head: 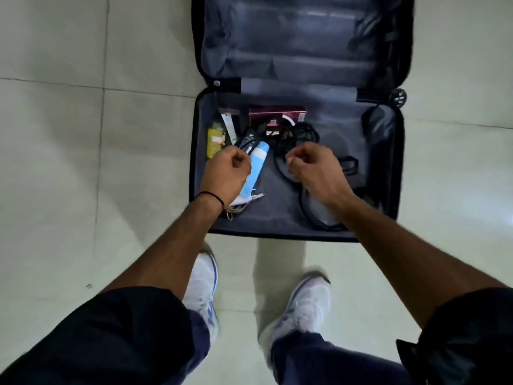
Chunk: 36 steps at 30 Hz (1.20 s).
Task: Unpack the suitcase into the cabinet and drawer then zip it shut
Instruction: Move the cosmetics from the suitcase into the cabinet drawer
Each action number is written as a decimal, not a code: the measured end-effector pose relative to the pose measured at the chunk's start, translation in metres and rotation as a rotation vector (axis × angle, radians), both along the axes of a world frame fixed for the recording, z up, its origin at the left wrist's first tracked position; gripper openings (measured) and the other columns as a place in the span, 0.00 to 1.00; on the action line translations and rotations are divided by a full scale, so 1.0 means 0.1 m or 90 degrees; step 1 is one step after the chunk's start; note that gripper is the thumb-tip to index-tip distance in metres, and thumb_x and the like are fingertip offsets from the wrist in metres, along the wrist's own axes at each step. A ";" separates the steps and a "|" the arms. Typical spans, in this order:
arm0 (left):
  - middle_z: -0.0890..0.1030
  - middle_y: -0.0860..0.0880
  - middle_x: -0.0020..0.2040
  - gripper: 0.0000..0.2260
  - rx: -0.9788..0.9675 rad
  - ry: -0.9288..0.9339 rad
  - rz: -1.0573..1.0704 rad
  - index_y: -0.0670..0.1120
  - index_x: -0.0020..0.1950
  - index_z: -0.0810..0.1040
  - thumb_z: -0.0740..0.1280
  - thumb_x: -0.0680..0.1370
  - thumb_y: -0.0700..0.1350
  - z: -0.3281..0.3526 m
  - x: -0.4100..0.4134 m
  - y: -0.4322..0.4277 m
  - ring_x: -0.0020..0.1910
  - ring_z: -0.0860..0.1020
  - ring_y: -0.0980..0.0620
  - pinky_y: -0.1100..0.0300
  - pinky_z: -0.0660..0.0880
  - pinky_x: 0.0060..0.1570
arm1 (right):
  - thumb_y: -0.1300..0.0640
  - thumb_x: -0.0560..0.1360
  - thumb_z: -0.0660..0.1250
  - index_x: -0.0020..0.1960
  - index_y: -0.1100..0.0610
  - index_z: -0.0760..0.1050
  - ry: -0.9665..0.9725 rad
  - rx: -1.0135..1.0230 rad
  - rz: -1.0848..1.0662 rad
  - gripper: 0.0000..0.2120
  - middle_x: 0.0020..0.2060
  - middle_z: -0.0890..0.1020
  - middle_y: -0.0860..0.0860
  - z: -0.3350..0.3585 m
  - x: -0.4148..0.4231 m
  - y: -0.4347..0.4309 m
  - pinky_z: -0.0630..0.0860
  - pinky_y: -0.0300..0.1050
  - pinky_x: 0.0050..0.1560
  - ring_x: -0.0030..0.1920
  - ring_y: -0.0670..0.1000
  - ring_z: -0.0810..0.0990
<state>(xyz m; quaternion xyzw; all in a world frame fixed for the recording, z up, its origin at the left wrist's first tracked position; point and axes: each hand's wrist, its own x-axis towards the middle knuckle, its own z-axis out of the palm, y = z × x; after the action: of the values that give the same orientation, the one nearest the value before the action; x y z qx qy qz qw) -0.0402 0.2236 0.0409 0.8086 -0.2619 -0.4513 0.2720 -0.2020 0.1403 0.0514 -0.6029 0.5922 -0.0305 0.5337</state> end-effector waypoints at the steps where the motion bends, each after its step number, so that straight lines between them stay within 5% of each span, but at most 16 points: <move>1: 0.84 0.46 0.43 0.05 -0.002 -0.041 0.023 0.42 0.48 0.81 0.65 0.77 0.41 -0.25 0.08 -0.05 0.43 0.81 0.46 0.56 0.78 0.46 | 0.58 0.77 0.65 0.46 0.52 0.79 0.003 -0.032 0.035 0.04 0.38 0.82 0.47 -0.25 0.12 -0.09 0.76 0.46 0.43 0.39 0.48 0.79; 4: 0.83 0.44 0.48 0.07 -0.018 -0.189 0.021 0.41 0.52 0.79 0.64 0.77 0.40 -0.77 0.27 -0.19 0.48 0.80 0.45 0.60 0.73 0.48 | 0.59 0.77 0.64 0.51 0.56 0.77 0.021 -0.212 0.156 0.05 0.47 0.81 0.51 -0.84 0.45 -0.37 0.72 0.45 0.49 0.47 0.51 0.78; 8: 0.81 0.43 0.53 0.10 -0.093 -0.279 -0.009 0.42 0.57 0.77 0.64 0.76 0.40 -1.25 0.42 -0.37 0.52 0.79 0.44 0.50 0.75 0.55 | 0.64 0.74 0.61 0.60 0.63 0.75 0.102 -0.487 0.307 0.15 0.56 0.77 0.61 -1.47 0.71 -0.76 0.72 0.56 0.55 0.55 0.62 0.75; 13: 0.81 0.42 0.56 0.12 -0.066 -0.282 0.019 0.42 0.59 0.77 0.64 0.77 0.41 -1.60 0.45 -0.73 0.56 0.79 0.42 0.51 0.75 0.57 | 0.56 0.71 0.55 0.53 0.65 0.77 0.185 -0.632 0.518 0.19 0.46 0.79 0.64 -1.92 0.70 -1.05 0.75 0.59 0.46 0.46 0.66 0.77; 18: 0.72 0.37 0.65 0.17 0.032 -0.375 0.003 0.37 0.65 0.70 0.64 0.79 0.43 -1.65 0.35 -1.01 0.61 0.75 0.35 0.47 0.71 0.56 | 0.44 0.67 0.53 0.49 0.60 0.77 0.196 -0.513 0.631 0.24 0.46 0.82 0.59 -1.72 0.73 -1.22 0.73 0.55 0.56 0.51 0.62 0.74; 22: 0.65 0.37 0.68 0.27 0.068 -0.411 -0.022 0.38 0.69 0.62 0.71 0.76 0.44 -1.64 0.20 -0.95 0.61 0.75 0.35 0.49 0.72 0.56 | 0.39 0.64 0.57 0.53 0.56 0.79 0.241 -0.350 0.617 0.28 0.52 0.79 0.60 -1.59 0.66 -1.18 0.64 0.48 0.53 0.59 0.61 0.71; 24: 0.64 0.36 0.68 0.31 0.078 -0.429 -0.040 0.37 0.70 0.61 0.73 0.74 0.44 -1.66 0.16 -0.89 0.62 0.74 0.37 0.51 0.71 0.58 | 0.38 0.67 0.63 0.49 0.52 0.78 0.246 -0.243 0.558 0.21 0.48 0.75 0.57 -1.57 0.56 -1.19 0.61 0.46 0.51 0.57 0.59 0.70; 28: 0.67 0.33 0.69 0.37 0.064 -0.371 -0.038 0.33 0.73 0.55 0.73 0.73 0.43 -1.71 0.12 -0.91 0.65 0.72 0.35 0.48 0.70 0.62 | 0.51 0.73 0.71 0.42 0.52 0.80 0.147 -0.096 0.462 0.05 0.36 0.78 0.49 -1.62 0.38 -1.26 0.68 0.41 0.34 0.39 0.50 0.75; 32: 0.78 0.35 0.59 0.19 0.015 -0.341 -0.032 0.35 0.63 0.71 0.69 0.76 0.43 -1.77 0.12 -0.88 0.58 0.77 0.36 0.51 0.71 0.51 | 0.56 0.74 0.68 0.35 0.53 0.79 -0.016 -0.049 0.304 0.09 0.29 0.78 0.45 -1.53 0.22 -1.35 0.70 0.39 0.31 0.30 0.44 0.74; 36: 0.81 0.38 0.50 0.12 -0.067 -0.275 -0.016 0.38 0.50 0.79 0.67 0.75 0.46 -1.84 0.19 -0.74 0.49 0.78 0.38 0.55 0.68 0.44 | 0.55 0.72 0.68 0.40 0.55 0.79 -0.187 -0.024 0.104 0.04 0.37 0.81 0.58 -1.44 0.13 -1.38 0.73 0.44 0.36 0.34 0.55 0.76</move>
<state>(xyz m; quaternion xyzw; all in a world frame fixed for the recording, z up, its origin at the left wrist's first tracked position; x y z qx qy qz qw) -0.0209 0.1500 -0.1430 0.8679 -0.3471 -0.2568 0.2457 -0.1887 0.0027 -0.0926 -0.6481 0.4564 -0.0860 0.6036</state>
